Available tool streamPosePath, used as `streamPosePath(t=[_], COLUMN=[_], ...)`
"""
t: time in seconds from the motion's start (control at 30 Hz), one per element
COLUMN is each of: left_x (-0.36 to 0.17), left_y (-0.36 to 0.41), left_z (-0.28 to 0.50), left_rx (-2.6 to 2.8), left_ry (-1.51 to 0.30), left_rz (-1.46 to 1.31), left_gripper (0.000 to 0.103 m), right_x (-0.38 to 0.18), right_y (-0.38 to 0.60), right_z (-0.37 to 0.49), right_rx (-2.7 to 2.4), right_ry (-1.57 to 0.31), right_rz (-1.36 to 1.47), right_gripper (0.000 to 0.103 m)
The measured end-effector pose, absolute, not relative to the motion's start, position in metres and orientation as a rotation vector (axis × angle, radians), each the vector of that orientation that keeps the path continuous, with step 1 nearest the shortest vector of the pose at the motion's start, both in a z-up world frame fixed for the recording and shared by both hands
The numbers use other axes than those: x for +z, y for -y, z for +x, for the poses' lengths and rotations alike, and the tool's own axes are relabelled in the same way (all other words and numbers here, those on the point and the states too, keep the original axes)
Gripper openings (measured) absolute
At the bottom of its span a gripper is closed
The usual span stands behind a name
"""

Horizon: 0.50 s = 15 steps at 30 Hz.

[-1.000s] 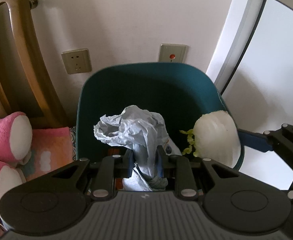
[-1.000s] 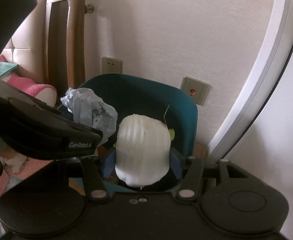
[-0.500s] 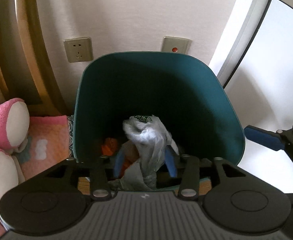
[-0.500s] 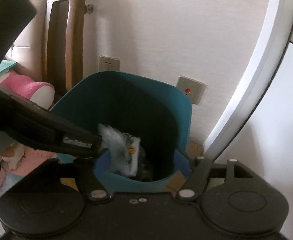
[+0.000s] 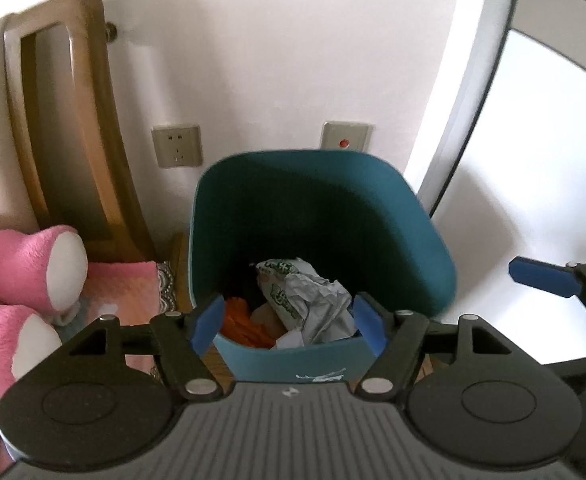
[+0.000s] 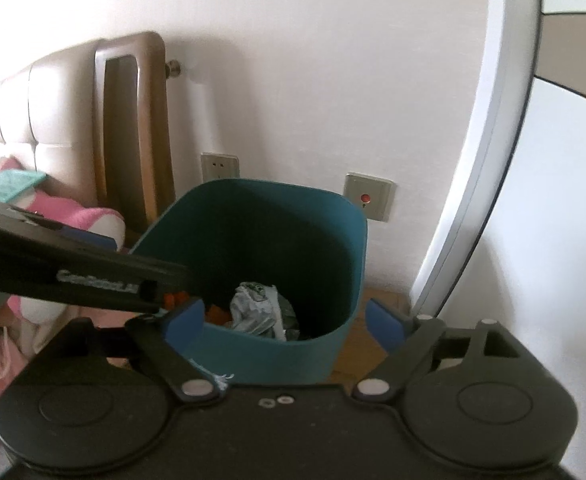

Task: Collect trash
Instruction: 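Lower both tools into the cubby toward the cup stack and tissue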

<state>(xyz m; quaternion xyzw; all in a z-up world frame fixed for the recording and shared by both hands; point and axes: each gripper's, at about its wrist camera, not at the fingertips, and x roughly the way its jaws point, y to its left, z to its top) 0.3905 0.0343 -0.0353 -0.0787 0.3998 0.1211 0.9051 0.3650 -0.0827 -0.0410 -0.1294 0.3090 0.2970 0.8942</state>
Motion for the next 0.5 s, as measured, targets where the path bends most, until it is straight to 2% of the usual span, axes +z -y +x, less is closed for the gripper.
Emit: streamPosePath(t=[0.17,0.5], left_x=[-0.025,-0.025], left_y=[-0.027,-0.026], left_z=[0.361,0.305], left_rx=[0.238,0.25], left_ry=[-0.782,-0.747], left_rz=[-0.145,-0.152], left_gripper=[0.078,0.078], right_x=[-0.039,-0.044], right_y=[0.096,0.118], right_z=[0.351,0.322], right_rx=[0.619,0.639], right_ry=[-0.648,-0.639], right_rz=[-0.203,-0.143], right_gripper=[0.09,0.092])
